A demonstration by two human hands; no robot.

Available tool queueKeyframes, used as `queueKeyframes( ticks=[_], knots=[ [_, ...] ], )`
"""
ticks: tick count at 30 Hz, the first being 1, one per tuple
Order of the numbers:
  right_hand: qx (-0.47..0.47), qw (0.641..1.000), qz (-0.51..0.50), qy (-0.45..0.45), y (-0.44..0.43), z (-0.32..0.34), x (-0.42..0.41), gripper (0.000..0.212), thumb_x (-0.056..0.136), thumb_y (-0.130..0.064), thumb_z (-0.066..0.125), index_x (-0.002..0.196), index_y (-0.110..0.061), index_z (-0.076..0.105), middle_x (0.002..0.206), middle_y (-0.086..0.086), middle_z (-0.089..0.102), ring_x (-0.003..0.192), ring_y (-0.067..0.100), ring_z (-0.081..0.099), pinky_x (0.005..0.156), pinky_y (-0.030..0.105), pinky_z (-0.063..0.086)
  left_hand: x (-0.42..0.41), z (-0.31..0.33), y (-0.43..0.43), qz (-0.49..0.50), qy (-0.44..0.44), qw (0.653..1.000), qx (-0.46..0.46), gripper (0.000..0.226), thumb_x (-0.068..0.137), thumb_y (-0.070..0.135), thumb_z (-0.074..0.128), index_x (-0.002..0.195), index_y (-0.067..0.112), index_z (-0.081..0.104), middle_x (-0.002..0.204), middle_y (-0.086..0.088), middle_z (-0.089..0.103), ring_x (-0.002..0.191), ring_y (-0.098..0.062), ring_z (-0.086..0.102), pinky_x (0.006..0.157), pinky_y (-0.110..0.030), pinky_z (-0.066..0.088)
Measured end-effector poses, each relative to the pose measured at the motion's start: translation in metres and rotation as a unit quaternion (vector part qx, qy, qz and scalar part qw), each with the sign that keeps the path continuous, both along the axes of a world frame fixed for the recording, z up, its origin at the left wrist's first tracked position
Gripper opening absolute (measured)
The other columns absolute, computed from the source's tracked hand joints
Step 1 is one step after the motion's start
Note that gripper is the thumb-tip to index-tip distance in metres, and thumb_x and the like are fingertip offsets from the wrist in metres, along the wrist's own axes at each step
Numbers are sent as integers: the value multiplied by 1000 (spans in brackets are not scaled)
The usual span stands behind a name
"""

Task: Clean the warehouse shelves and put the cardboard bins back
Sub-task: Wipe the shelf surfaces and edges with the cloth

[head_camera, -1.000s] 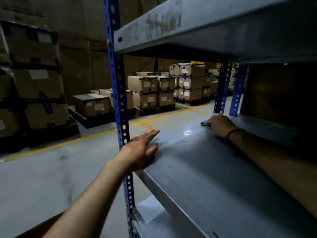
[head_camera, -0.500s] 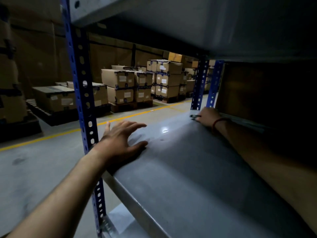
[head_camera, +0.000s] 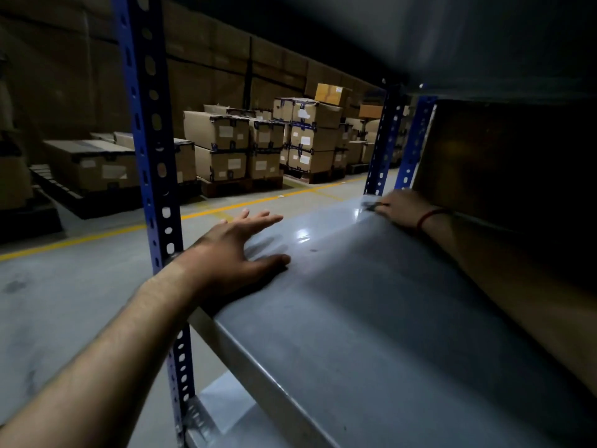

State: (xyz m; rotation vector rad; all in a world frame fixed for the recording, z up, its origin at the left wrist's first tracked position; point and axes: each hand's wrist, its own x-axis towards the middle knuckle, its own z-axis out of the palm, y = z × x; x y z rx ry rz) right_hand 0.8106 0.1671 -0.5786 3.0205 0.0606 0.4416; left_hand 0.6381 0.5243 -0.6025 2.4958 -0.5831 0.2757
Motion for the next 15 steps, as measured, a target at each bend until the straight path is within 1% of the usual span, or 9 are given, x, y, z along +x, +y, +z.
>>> queueKeyframes(
  ticks=[1, 2, 4, 7, 9, 12, 13, 14, 15],
  knots=[
    [6, 996, -90, -10, -25, -1, 9, 34, 103, -29, 49, 118, -6, 67, 111, 18, 67, 94, 31, 62, 88, 39, 53, 2, -1, 1, -1, -1, 1000, -2, 81, 81, 61, 65, 152, 43, 30, 162, 13, 24, 153, -14, 10, 125, -49, 13],
    [13, 989, -144, -10, -41, -2, 14, 32, 101, -25, 51, 116, -2, 67, 111, 20, 66, 92, 33, 62, 85, 40, 54, 3, -2, 2, -3, 0, 1000, -3, 83, 79, 63, 64, 152, 44, 30, 162, 13, 25, 153, -14, 10, 124, -50, 16],
    [14, 987, -163, 2, -40, -1, 21, 30, 99, -21, 54, 113, 4, 65, 113, 22, 65, 91, 34, 60, 81, 39, 51, 5, -3, 3, -6, -1, 1000, -9, 87, 75, 68, 62, 152, 45, 30, 162, 13, 27, 153, -14, 13, 123, -51, 19],
    [9, 997, -77, -17, 10, 1, 25, 29, 100, -27, 53, 101, 0, 65, 106, 21, 66, 84, 31, 57, 78, 37, 51, 5, -4, 3, -2, -5, 1000, -15, 85, 77, 65, 64, 152, 45, 30, 161, 13, 29, 152, -12, 16, 123, -49, 22],
    [25, 999, 39, -16, 56, -3, 25, 30, 102, -25, 51, 114, -4, 69, 103, 17, 69, 88, 30, 62, 74, 30, 47, 4, -4, 4, 1, -11, 1000, -8, 85, 78, 65, 64, 153, 44, 30, 160, 13, 31, 151, -12, 19, 123, -45, 22],
    [79, 974, 212, -1, 91, -5, 11, 31, 101, -25, 55, 129, -15, 65, 107, 0, 70, 92, 19, 63, 81, 29, 49, 3, -2, 4, 2, -13, 1000, -8, 83, 80, 63, 65, 153, 44, 29, 160, 13, 32, 150, -11, 21, 120, -39, 21],
    [85, 970, 226, 2, 84, -4, 12, 32, 101, -26, 55, 130, -16, 64, 105, -4, 66, 92, 17, 62, 82, 29, 49, 2, -2, 4, 3, -12, 1000, -10, 83, 80, 62, 65, 153, 45, 29, 160, 12, 31, 150, -12, 20, 120, -39, 21],
    [82, 976, 203, 2, 69, -3, 16, 32, 101, -27, 55, 129, -15, 64, 106, -5, 64, 91, 17, 61, 82, 30, 49, 2, -2, 4, 2, -12, 1000, -10, 83, 80, 62, 65, 152, 46, 28, 160, 11, 30, 151, -12, 19, 120, -40, 21],
    [56, 988, 141, -6, 46, -2, 23, 31, 101, -30, 54, 125, -15, 67, 106, -1, 66, 90, 21, 61, 81, 34, 50, 2, -2, 4, 0, -11, 1000, -9, 83, 79, 62, 65, 152, 48, 27, 161, 9, 29, 152, -13, 17, 120, -41, 21]
  ],
)
